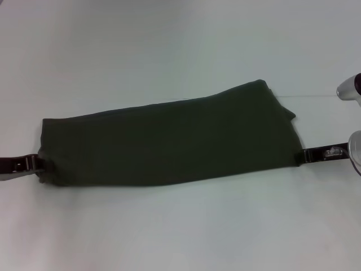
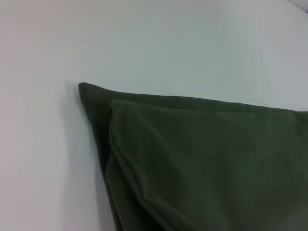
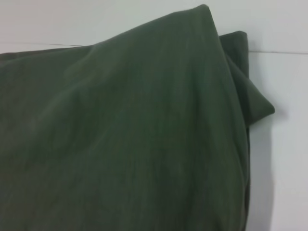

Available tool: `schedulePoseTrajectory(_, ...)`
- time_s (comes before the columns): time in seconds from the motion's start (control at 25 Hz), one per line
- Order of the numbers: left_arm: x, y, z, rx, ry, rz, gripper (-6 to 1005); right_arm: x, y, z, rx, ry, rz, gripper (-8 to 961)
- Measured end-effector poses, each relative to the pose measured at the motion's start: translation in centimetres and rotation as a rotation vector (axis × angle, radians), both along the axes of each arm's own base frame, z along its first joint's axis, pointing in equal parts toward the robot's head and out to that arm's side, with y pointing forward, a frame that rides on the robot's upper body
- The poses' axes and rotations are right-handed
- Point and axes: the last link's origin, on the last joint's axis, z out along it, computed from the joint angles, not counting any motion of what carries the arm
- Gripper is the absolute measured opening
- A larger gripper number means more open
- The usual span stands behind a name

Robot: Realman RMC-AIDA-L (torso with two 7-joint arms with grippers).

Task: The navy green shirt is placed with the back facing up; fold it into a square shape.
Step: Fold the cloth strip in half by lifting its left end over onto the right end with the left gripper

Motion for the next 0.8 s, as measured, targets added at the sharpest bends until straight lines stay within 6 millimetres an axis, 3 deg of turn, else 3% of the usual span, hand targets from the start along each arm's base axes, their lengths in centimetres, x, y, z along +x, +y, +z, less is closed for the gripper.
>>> schedulePoseTrajectory(0.16,0.0,0.0,0.0,0.002,-0.002,0.001,39,0.2,-0.1,0.1,0.004,-0.002,0.0,53)
schedulePoseTrajectory(0.44,0.1,0.0,0.0,-0.001,-0.006,0.001,48,0.4,-0.2,1.0,0.007,0.001,0.004,15)
schedulePoseTrajectory(0.8,0.2,-0.3,0.3,-0.023,-0.022,-0.002,59,0.2,-2.7,2.3,-0.012,0.066,0.085,10)
